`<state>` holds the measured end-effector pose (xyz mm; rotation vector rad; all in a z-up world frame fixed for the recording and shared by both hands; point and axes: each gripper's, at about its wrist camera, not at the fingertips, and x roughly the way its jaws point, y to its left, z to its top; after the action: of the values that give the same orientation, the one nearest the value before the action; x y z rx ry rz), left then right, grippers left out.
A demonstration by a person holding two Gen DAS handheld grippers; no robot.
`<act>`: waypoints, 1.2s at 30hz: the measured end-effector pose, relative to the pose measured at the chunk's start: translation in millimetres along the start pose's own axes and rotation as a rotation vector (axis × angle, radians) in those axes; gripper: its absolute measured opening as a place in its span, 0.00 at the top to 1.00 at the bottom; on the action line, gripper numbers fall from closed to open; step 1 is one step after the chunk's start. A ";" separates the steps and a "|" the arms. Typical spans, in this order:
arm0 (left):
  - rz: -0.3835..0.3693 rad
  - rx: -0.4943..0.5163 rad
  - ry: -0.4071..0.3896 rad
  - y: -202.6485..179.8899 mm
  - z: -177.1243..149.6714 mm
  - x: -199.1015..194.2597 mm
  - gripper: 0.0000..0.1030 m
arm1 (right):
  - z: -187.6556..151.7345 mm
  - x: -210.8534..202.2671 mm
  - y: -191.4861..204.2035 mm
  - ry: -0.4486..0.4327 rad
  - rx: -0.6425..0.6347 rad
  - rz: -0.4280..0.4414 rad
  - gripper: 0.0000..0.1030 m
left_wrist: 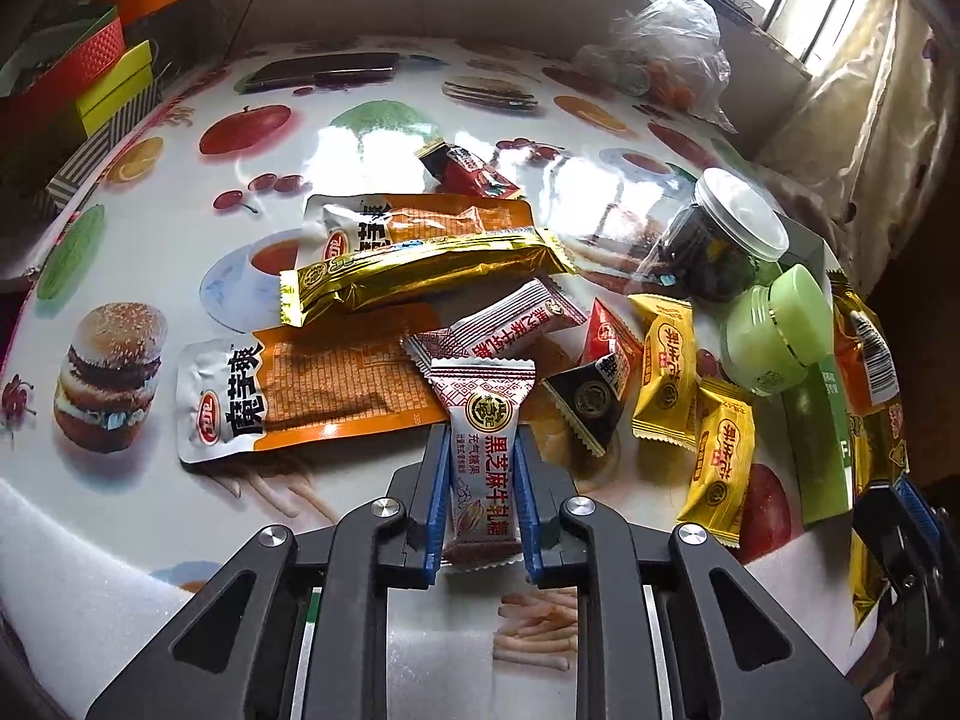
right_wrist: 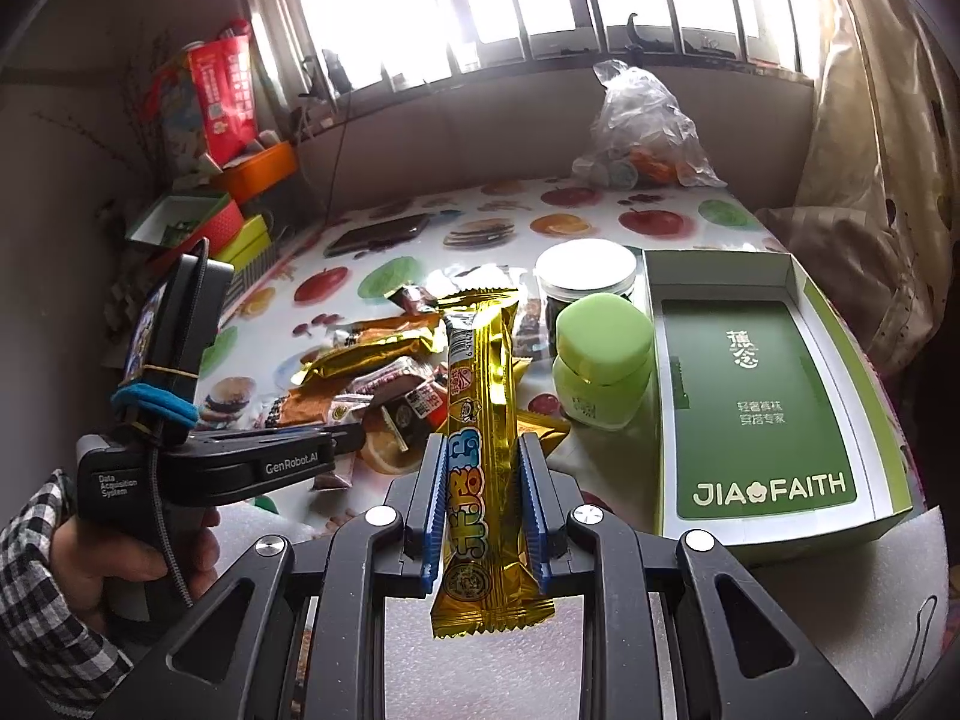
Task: Organize snacks
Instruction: 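Carry both snacks to the green box and release them inside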
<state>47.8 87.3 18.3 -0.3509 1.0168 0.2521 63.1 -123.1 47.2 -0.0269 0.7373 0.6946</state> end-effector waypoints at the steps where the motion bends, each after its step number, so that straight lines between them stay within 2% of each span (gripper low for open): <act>1: -0.004 0.002 -0.004 -0.1 -0.1 -3.2 0.80 | 0.1 -0.6 -0.7 -0.001 0.003 -0.004 0.79; 20: -0.088 0.100 -0.094 -37.9 16.6 -55.0 0.80 | 12.7 -22.9 -10.1 -0.061 0.040 -0.075 0.79; 36: -0.182 0.196 -0.109 -100.1 37.5 -59.4 0.80 | 23.8 -36.9 -60.6 -0.096 0.119 -0.168 0.79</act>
<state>83.7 8.1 104.3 -0.2467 0.8871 0.0067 93.8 -185.3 75.3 0.0524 0.6743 0.4876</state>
